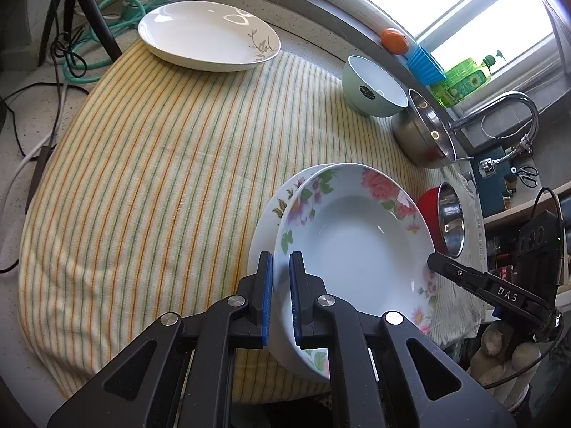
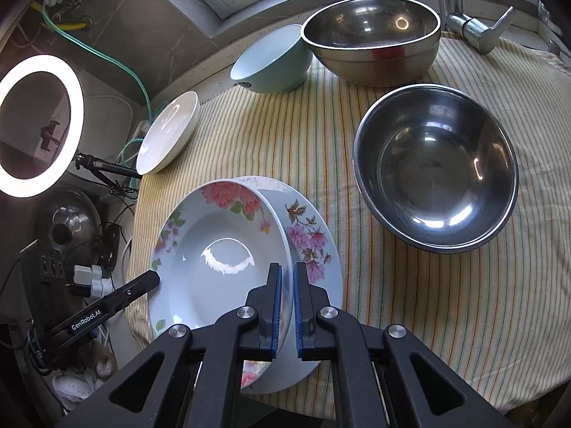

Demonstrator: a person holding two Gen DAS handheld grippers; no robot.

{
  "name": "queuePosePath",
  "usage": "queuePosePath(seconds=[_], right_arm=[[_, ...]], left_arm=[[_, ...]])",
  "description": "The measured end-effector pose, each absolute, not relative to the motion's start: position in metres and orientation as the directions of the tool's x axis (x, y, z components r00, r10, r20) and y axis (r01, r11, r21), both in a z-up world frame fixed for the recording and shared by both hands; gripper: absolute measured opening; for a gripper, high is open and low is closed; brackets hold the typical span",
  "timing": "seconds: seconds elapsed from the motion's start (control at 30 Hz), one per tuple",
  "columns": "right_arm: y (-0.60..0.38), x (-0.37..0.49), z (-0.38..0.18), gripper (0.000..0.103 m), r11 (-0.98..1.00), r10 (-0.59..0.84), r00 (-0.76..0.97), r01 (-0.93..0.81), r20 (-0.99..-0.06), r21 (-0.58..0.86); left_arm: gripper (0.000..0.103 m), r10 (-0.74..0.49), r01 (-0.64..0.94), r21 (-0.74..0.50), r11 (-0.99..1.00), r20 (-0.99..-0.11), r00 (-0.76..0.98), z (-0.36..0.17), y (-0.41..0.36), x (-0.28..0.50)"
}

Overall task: Organize plates and bowls
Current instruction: 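Lower the pink-rose plate into the pink-flower plate with both grippers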

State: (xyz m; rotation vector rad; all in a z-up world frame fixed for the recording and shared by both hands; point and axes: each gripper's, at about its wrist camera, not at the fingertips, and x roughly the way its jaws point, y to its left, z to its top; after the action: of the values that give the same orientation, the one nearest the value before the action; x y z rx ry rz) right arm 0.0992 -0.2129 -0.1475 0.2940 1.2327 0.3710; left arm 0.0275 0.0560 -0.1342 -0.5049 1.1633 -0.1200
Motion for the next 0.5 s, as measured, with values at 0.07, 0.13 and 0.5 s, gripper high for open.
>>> queuePosePath(seconds=[0.07, 0.13, 0.5], right_arm=[[-0.214, 0.099, -0.15, 0.006, 0.904, 0.427, 0.283, -0.111, -0.859, 0.412], [-0.215, 0.099, -0.152, 0.006, 0.905, 0.424, 0.281, -0.109, -0.861, 0.41], [-0.216, 0.1, -0.161, 0.006, 0.91, 0.413, 0.274, -0.099, -0.868, 0.402]], left_arm=[[0.007, -0.346, -0.164, -0.438, 0.884, -0.849, 0.4, -0.135, 0.054, 0.028], [0.007, -0.345, -0.163, -0.435, 0.886, -0.85, 0.397, -0.136, 0.052, 0.029], [0.008, -0.334, -0.16, -0.419, 0.894, -0.861, 0.385, -0.142, 0.047, 0.031]])
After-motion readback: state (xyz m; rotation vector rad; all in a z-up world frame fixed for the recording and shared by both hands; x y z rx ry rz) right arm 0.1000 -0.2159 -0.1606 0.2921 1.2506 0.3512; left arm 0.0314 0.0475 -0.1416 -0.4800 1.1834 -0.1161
